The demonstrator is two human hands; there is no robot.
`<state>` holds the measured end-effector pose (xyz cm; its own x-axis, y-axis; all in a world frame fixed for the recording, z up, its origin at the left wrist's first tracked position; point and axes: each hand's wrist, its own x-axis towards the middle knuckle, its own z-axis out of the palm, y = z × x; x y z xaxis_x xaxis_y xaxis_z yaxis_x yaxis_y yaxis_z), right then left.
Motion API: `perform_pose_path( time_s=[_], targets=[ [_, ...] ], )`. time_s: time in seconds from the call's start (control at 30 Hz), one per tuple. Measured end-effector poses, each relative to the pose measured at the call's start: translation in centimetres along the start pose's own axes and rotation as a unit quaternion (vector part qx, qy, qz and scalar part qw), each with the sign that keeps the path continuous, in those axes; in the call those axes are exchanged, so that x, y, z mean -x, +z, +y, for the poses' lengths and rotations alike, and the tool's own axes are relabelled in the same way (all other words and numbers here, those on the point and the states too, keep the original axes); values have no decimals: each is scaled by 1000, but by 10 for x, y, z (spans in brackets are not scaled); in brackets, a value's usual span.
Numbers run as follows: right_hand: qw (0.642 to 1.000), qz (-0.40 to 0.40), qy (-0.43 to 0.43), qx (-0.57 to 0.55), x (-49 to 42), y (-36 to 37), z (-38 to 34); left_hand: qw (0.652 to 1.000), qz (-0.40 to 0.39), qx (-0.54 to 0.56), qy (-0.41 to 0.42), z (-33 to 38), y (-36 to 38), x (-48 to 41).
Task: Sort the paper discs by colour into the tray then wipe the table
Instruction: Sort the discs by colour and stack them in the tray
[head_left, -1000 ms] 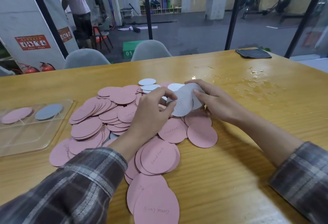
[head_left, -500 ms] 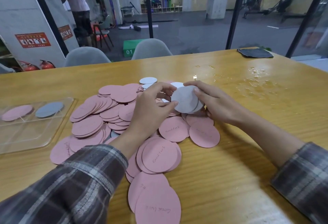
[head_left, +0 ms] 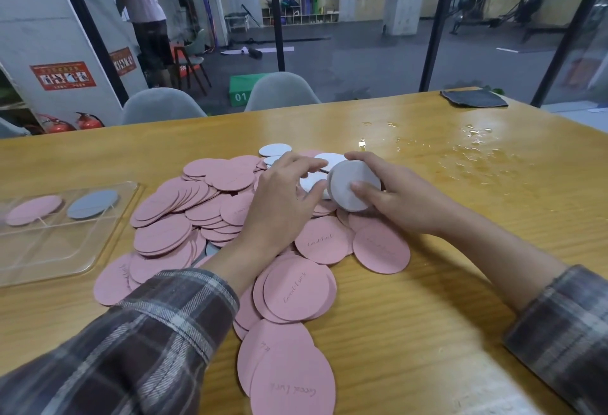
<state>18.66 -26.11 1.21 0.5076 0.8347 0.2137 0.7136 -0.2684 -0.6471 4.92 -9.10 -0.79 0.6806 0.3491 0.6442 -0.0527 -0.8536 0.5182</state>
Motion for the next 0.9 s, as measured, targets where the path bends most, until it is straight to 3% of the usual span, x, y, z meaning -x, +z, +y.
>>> perform_pose_path(
  time_s=[0.17, 0.47, 0.67, 0.9],
  targets=[
    [998, 46, 32, 1, -3, -4, 6, 984, -99, -145, -42, -12, 0, 1],
    [994, 85, 64, -5, -6, -6, 8, 984, -86, -128, -88, -2, -4, 4],
    [993, 92, 70, -2, -7, -5, 7, 995, -47, -9, -82, -3, -7, 2],
    [991, 106, 77, -36, -7, -4, 8, 980, -14, 129, -152, 5, -14, -3]
  ],
)
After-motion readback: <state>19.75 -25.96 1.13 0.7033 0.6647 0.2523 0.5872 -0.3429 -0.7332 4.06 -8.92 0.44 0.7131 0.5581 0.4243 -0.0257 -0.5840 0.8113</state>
